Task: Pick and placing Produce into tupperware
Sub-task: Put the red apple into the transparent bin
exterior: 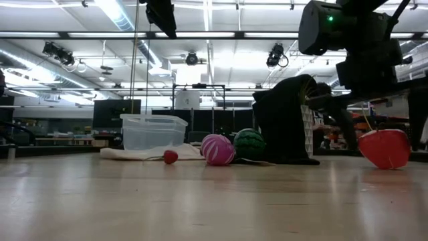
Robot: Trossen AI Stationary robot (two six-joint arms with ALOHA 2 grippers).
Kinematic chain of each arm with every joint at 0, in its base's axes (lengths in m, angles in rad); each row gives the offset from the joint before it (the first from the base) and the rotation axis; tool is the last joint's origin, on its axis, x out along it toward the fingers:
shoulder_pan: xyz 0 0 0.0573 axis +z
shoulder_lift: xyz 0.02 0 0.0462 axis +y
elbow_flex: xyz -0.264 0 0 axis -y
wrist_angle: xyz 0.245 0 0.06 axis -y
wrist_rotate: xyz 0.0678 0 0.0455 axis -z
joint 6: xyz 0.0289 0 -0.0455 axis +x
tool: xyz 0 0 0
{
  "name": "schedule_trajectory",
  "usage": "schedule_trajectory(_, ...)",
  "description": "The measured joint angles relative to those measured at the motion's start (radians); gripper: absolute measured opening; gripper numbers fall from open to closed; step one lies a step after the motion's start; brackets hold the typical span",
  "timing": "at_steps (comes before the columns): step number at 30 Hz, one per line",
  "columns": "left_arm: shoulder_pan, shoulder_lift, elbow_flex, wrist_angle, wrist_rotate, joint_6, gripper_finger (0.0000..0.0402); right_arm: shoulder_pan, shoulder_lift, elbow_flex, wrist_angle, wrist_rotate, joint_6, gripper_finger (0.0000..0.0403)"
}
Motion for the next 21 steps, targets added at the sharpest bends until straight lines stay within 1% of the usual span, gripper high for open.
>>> schedule_trajectory(4,0.0,0.0,0.0,0.0,0.0,0.0,0.0196,0.0,-0.001,0.0,-0.001,0.032,0.0,0.0304)
schedule_trajectory(9,0.0,0.0,0.0,0.0,0.0,0.0,0.0193,0.0,-0.002,0.001,-0.001,0.038,0.0,0.0283)
schedule_trajectory(16,0.0,0.0,0.0,0.0,0.0,0.0,0.0192,0.0,-0.007,0.001,-0.001,0.043,0.004,0.0285)
schedule_trajectory(21,0.0,0.0,0.0,0.0,0.0,0.0,0.0192,0.0,-0.042,0.038,-0.025,0.093,0.004,0.0283)
